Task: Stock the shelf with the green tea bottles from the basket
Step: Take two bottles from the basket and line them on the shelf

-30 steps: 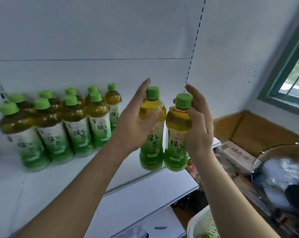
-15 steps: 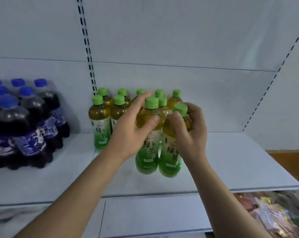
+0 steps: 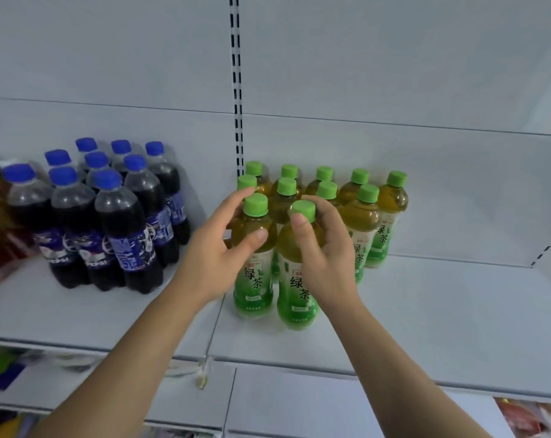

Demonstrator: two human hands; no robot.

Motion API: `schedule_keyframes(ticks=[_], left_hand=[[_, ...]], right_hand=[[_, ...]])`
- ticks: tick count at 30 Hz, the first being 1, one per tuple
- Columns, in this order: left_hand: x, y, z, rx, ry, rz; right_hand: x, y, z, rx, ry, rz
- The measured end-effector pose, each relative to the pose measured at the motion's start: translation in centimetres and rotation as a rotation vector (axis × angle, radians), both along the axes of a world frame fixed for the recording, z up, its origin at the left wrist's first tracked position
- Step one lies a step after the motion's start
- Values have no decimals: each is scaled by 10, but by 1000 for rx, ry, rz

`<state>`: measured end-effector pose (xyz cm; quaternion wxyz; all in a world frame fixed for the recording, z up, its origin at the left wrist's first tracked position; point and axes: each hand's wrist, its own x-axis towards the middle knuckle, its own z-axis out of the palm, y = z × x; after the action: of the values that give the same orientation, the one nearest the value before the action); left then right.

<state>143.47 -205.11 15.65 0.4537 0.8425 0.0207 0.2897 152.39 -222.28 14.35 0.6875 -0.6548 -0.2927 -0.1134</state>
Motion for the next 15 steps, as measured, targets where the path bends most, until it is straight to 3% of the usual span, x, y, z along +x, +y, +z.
schedule_keyframes(ticks=[6,15], left_hand=[[3,26,-16,-12,12,-33],[2,30,-38,-130,45,-122]], right_hand=[[-4,25,-15,11,0,-43],[-9,20,-28,-266,-62,-221]])
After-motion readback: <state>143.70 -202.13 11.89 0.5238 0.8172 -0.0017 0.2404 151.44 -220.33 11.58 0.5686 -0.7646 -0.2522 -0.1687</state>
